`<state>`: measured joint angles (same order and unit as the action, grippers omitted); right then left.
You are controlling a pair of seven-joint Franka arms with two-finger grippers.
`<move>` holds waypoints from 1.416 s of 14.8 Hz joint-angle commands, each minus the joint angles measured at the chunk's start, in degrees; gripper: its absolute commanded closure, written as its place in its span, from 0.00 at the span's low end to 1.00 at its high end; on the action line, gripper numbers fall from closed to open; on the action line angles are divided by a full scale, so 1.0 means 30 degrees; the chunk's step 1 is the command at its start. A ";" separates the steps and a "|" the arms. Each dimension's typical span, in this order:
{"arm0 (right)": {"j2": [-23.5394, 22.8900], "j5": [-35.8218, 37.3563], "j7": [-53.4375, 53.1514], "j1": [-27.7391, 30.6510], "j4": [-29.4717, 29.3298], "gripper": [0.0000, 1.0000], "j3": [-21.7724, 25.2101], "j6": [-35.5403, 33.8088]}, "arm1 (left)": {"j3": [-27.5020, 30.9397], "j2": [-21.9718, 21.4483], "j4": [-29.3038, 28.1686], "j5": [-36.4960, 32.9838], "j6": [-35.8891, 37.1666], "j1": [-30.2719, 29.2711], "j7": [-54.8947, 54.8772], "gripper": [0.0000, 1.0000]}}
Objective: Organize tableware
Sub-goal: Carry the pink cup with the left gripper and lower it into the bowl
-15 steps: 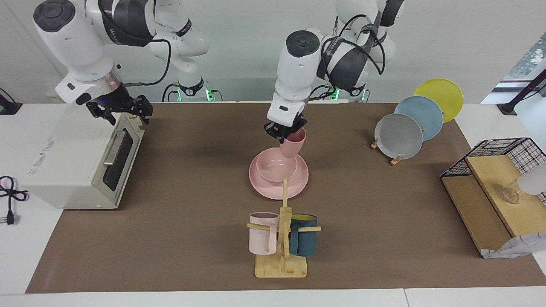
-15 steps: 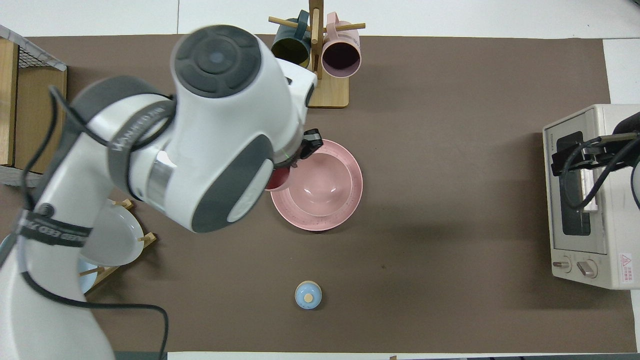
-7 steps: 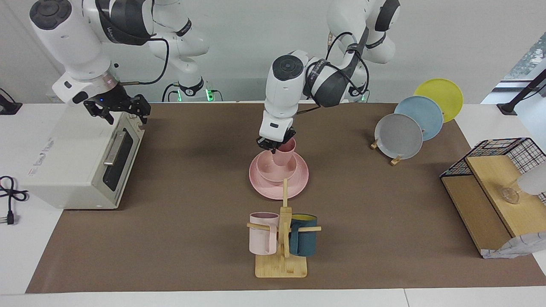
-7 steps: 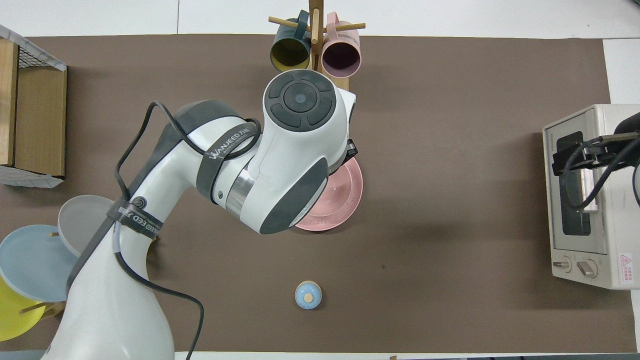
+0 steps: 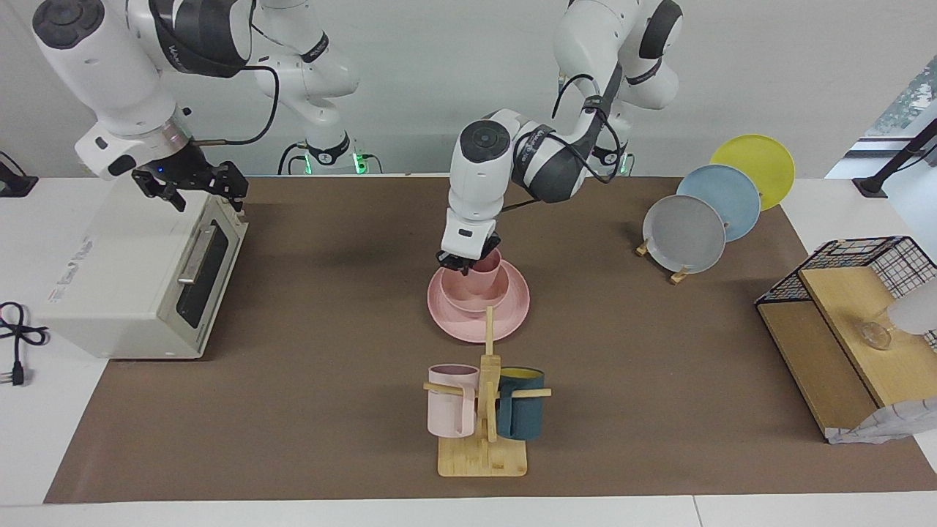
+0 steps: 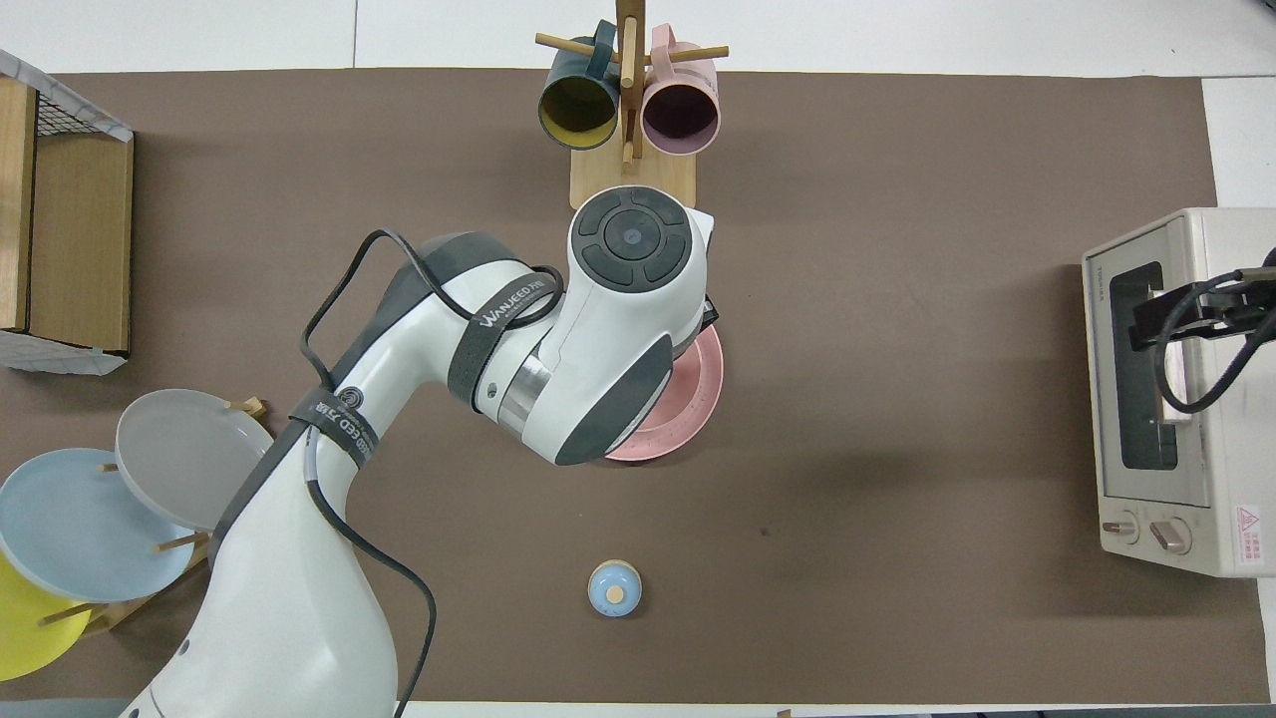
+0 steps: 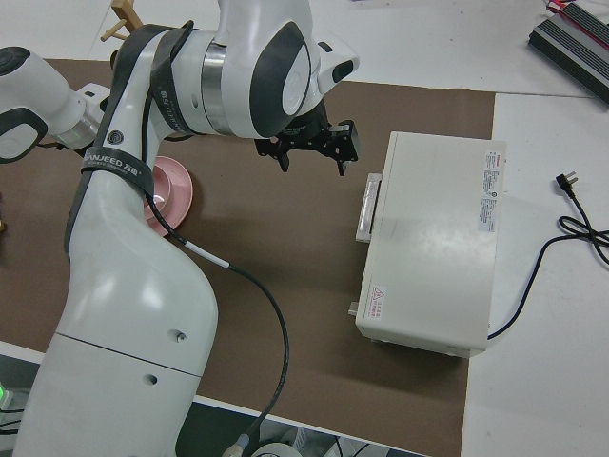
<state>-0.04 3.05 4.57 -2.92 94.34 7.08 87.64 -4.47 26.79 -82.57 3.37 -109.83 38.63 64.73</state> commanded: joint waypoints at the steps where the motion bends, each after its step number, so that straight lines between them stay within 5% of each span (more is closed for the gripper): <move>1: 0.0276 -0.0109 0.0440 0.0623 0.0194 0.00 -0.0631 -0.0123 | 0.0289 -0.0200 -0.1123 -0.0421 -0.1296 0.0596 0.0395 1.00; 4: 0.0276 -0.0109 0.0411 0.0594 0.0194 0.00 -0.0661 -0.0123 | 0.0318 -0.0259 -0.1567 -0.0567 -0.1829 0.0687 0.0366 1.00; 6: 0.0276 -0.0138 0.0411 0.0594 0.0194 0.00 -0.0661 -0.0123 | 0.0318 -0.0259 -0.1596 -0.0568 -0.1829 0.0687 0.0336 0.35; 8: 0.0276 -0.0138 0.0382 0.0565 0.0194 0.00 -0.0661 -0.0123 | 0.0318 -0.0259 -0.1597 -0.0626 -0.1800 0.0687 0.0336 0.24; 10: 0.0276 -0.0109 0.0352 0.0536 0.0194 0.00 -0.0661 -0.0123 | 0.0318 -0.0259 -0.1480 -0.0714 -0.1567 0.0687 0.0336 0.00; 15: 0.0276 -0.0138 0.0294 0.0594 0.0165 0.00 -0.0632 -0.0123 | 0.0523 -0.2304 -0.0572 -0.0948 0.1156 -0.0216 -0.0393 0.00; 21: 0.0334 -0.0138 0.0323 0.0595 0.0107 0.00 -0.0544 -0.0182 | 0.0523 -0.6054 -0.0689 -0.0832 0.4904 -0.5426 -0.7615 0.00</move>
<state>0.04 3.05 4.57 -2.50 94.34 6.20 87.61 -2.38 12.51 -82.63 1.22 -97.94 27.46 49.68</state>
